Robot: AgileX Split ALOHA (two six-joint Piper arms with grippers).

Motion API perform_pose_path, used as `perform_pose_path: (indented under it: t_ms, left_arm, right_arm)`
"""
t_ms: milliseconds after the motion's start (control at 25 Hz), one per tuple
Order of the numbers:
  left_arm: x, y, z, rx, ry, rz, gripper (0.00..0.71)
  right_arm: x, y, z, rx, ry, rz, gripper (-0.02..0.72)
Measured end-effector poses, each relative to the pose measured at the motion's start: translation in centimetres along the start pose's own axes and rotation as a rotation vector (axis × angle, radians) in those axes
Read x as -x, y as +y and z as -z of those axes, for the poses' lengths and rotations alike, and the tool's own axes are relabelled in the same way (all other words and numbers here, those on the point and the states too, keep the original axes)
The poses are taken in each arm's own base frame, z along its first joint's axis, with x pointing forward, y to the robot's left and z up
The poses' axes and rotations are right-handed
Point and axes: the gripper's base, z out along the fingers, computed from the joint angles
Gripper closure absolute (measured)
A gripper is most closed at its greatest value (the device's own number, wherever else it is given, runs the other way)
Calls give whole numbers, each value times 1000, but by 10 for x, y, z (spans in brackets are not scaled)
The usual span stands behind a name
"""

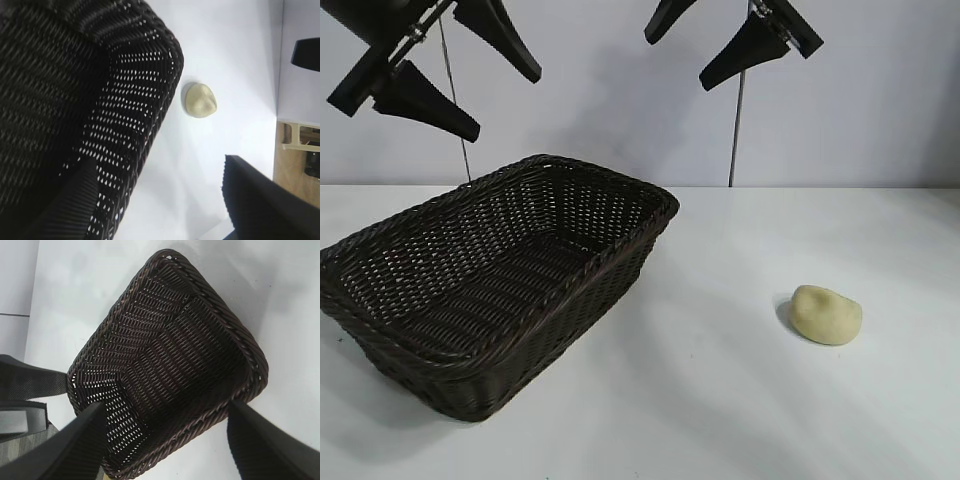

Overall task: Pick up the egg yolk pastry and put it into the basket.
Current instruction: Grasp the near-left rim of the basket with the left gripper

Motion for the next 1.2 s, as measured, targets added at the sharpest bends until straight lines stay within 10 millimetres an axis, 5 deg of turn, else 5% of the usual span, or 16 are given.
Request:
perform_pose_path:
  t_ms: [280,680,1200]
  left_arm:
    - [-27,9,35,164,-69,128,199]
    - [-79,61,3,311,-20,354,199]
    - [-110,97,-28,332,-61,498,199]
  right_arm:
    - [0,0,0,0,0,0,209]
    - [0,0,0,0,0,0,209]
    - [0,0,0,2,1,-1,209]
